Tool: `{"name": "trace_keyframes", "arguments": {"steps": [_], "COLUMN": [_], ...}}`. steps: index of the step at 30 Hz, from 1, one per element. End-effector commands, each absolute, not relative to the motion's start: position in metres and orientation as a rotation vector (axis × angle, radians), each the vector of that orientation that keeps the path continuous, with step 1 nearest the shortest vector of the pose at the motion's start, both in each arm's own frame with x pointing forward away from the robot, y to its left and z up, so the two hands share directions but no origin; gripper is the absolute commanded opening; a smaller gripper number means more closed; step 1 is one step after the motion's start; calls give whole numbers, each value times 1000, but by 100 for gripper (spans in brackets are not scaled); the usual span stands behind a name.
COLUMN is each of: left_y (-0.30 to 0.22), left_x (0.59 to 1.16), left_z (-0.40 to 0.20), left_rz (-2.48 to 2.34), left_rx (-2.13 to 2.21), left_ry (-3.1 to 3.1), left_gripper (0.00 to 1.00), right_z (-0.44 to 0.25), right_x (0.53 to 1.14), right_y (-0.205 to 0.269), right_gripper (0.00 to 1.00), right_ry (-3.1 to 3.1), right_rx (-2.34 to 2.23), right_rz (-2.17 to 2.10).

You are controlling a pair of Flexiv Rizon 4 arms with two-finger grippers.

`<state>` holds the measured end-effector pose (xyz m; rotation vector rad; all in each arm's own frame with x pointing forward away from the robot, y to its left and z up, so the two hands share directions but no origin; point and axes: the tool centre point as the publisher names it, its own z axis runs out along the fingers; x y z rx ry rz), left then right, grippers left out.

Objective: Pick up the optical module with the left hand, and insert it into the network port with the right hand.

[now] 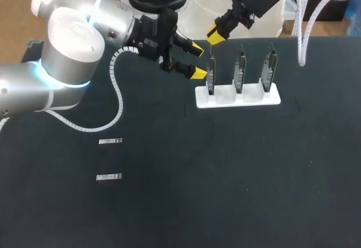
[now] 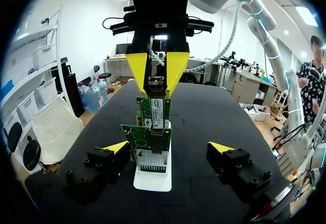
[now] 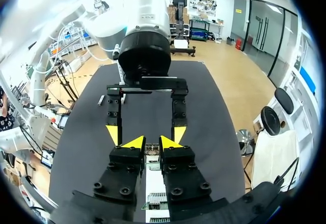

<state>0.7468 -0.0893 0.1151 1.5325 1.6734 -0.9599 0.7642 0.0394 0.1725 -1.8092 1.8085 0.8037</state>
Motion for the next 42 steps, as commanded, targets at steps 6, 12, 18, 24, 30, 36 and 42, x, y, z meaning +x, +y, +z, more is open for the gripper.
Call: {"name": "trace_keyframes", "arguments": {"steps": [6, 12, 18, 24, 30, 36, 42], "left_y": [-90, -90, -90, -90, -90, -90, -90], "left_x": [748, 748, 748, 748, 748, 748, 748], "left_z": [115, 115, 115, 115, 115, 115, 115], "left_rz": [-960, -960, -960, -960, -960, -960, -960], "left_rx": [1536, 1536, 1536, 1536, 1536, 1536, 1536], "left_ry": [1677, 1677, 1677, 1677, 1677, 1677, 1677], "left_gripper": [100, 100, 100, 100, 100, 100, 100], "right_z": [170, 172, 174, 173, 171, 169, 165], "right_x": [766, 765, 765, 765, 764, 764, 763], "right_y": [40, 40, 40, 41, 41, 40, 39], "right_gripper": [0, 0, 0, 0, 0, 0, 0], "right_ry": [1816, 1805, 1799, 1798, 1803, 1811, 1823], "right_rx": [-1812, -1812, -1813, -1819, -1823, -1823, -1816], "right_rz": [801, 790, 782, 779, 781, 780, 786]}}
